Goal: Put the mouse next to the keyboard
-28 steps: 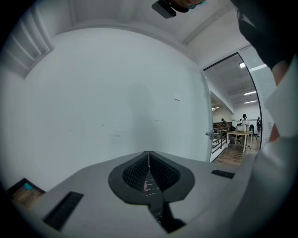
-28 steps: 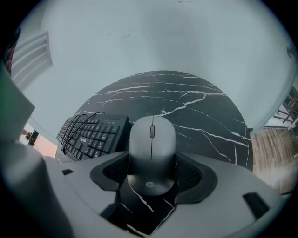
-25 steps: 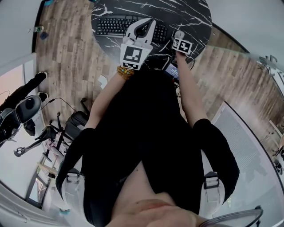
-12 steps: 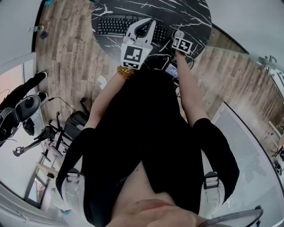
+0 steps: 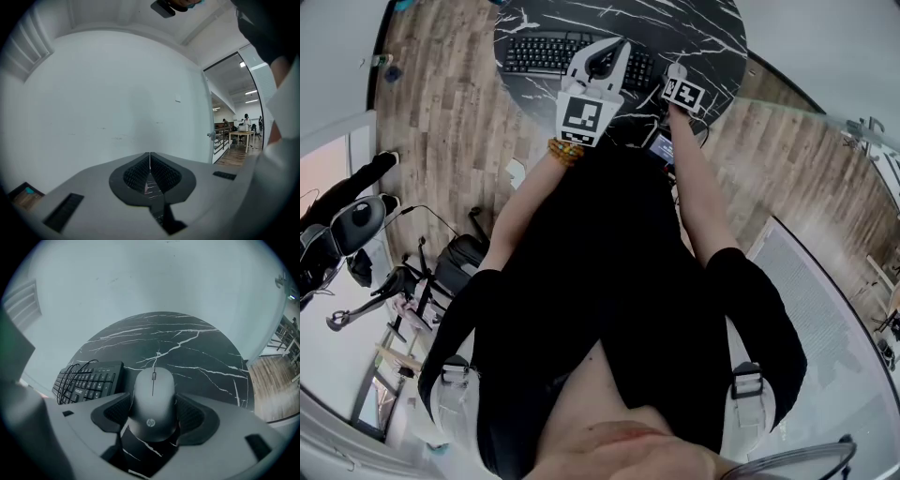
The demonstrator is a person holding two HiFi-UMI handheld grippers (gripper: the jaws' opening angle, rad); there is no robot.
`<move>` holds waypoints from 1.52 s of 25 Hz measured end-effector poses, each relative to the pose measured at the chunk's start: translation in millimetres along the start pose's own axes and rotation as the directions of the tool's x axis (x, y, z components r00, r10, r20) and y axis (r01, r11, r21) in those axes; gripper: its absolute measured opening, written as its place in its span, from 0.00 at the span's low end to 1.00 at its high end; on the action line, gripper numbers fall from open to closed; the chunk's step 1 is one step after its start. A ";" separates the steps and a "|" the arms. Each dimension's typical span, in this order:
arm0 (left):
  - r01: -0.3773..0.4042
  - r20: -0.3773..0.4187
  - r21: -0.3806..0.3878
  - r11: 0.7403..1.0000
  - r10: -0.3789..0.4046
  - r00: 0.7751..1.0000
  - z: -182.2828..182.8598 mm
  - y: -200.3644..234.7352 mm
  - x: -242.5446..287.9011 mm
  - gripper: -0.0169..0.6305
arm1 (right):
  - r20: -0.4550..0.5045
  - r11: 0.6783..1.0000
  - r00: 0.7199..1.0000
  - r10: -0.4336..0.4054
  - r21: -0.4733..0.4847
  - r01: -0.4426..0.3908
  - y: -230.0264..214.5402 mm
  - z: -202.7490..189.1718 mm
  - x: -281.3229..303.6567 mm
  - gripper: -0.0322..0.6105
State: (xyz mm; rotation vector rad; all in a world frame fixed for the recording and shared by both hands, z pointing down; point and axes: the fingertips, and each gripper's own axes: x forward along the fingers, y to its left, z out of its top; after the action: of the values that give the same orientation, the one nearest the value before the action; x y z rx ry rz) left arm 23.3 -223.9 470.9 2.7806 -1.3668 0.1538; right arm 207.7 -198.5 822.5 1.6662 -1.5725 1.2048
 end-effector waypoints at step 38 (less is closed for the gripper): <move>0.035 0.044 0.029 0.999 -0.037 0.998 16.4 -12.6 2.0 0.05 | 0.070 0.998 0.995 0.064 -0.034 -0.061 -5.5 18.3 -28.9 0.50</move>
State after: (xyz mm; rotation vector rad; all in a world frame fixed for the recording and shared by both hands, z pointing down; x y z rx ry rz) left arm 35.6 -219.1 454.9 2.8468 -1.3336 0.1112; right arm 219.8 -199.6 790.0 1.6678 -1.6899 1.1570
